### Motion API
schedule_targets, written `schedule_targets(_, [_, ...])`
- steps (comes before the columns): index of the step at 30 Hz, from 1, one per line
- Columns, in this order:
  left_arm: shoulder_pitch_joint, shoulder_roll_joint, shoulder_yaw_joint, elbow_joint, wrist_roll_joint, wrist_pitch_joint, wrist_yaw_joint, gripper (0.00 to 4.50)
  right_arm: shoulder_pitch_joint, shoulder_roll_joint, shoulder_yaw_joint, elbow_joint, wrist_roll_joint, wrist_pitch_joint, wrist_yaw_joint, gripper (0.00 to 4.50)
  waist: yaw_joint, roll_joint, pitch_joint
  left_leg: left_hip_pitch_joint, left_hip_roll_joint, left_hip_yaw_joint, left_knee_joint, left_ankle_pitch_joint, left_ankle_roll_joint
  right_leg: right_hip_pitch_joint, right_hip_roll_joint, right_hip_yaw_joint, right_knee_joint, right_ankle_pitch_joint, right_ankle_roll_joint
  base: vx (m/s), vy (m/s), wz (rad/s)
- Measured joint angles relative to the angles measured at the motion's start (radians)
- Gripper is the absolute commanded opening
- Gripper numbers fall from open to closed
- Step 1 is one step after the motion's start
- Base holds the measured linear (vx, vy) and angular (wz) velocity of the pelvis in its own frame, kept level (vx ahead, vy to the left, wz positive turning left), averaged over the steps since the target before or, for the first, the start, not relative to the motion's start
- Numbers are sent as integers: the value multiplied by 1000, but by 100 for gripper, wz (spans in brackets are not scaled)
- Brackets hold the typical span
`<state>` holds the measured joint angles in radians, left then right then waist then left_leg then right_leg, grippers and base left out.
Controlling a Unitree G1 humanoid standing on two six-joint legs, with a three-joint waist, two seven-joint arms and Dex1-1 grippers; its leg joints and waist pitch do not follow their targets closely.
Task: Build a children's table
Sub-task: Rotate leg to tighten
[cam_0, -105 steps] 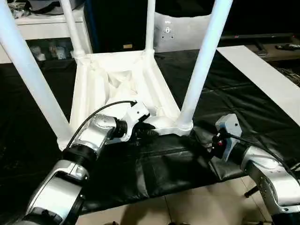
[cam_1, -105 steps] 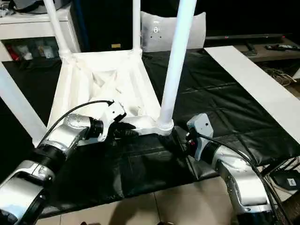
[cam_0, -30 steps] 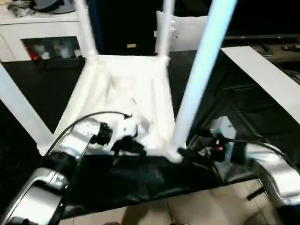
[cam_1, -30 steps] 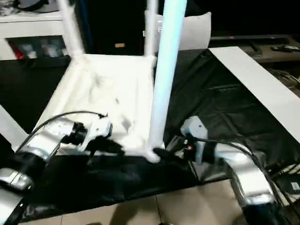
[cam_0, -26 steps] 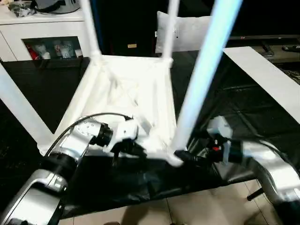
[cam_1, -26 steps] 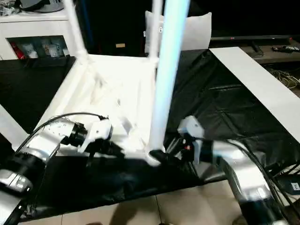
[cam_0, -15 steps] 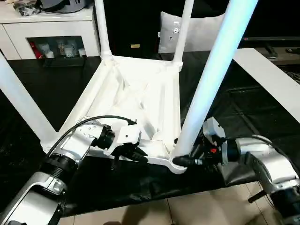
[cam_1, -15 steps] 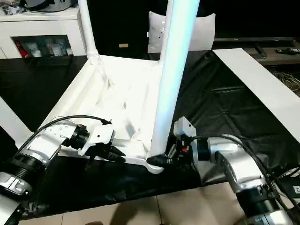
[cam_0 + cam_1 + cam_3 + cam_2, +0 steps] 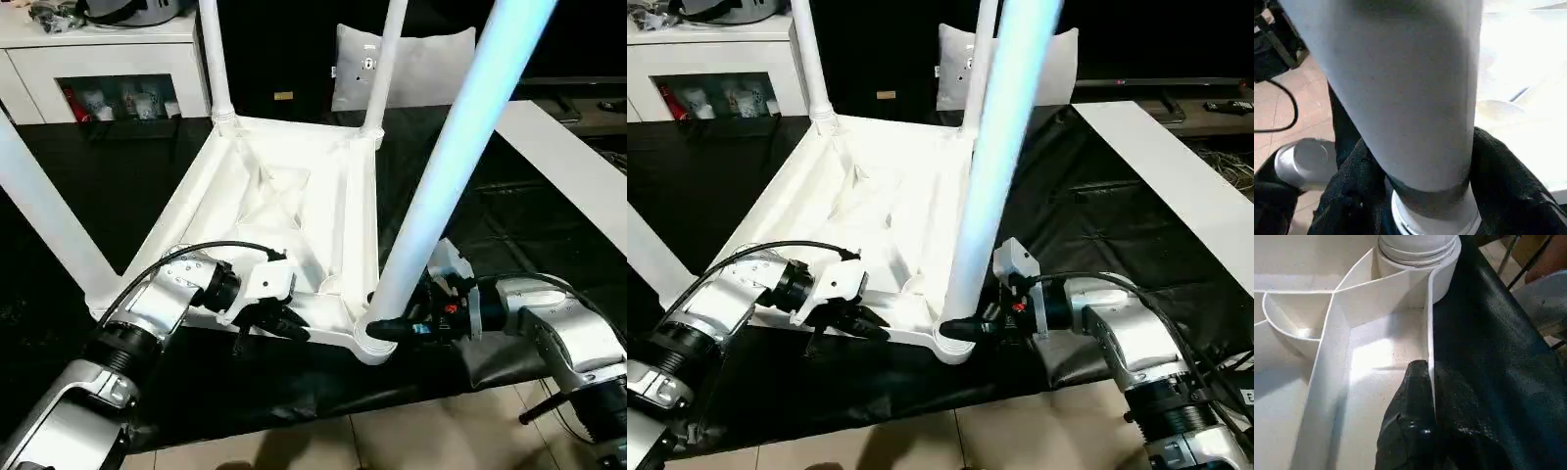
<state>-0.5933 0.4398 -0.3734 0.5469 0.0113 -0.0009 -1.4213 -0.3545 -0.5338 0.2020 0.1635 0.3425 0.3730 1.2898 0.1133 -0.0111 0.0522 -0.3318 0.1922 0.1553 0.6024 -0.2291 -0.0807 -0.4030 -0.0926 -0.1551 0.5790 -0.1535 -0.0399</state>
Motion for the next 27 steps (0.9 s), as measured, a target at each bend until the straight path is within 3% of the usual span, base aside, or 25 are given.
schedule_targets(4, [19,-14,38,-31,3,108,94,0,0,78,-23,-3,-33,29,-147,206,-11,0,0,3,0,0,0,3,-5,1,0,0,2,1,-1,0,0,0])
schedule_targets(10, [46,-110,105,-99,21,322,346,0,-77,242,-91,115,-123,31,-503,199,-79,-1,0,3,0,0,1,8,-9,0,1,-2,-2,1,-1,0,0,0])
schedule_targets(12, [49,-139,119,-118,26,373,411,0,-97,290,-105,139,-145,34,-602,197,-86,-1,0,3,0,-1,1,8,-9,0,1,-4,-3,1,-1,0,0,0])
schedule_targets(17, [73,-223,136,-198,55,481,578,0,-148,380,-149,192,-189,47,-796,197,-84,-2,1,-1,0,-3,1,8,-8,0,0,-5,-4,1,-1,0,0,0])
schedule_targets(19, [76,-225,133,-214,61,488,584,0,-150,380,-149,196,-189,28,-799,266,-77,-2,1,-1,0,-3,-1,7,-5,-1,0,-3,-2,1,-1,0,0,0])
schedule_targets(21, [78,-221,133,-223,61,488,585,0,-147,383,-149,196,-186,16,-789,266,-71,-2,1,-1,0,-3,-2,7,-1,-2,1,-3,0,2,-2,0,0,0])
schedule_targets(27, [87,-178,114,-258,56,470,546,0,-100,350,-144,150,-179,-33,-713,329,-62,-2,1,-11,0,-2,-5,6,-1,-13,2,-1,4,4,-10,0,0,0])
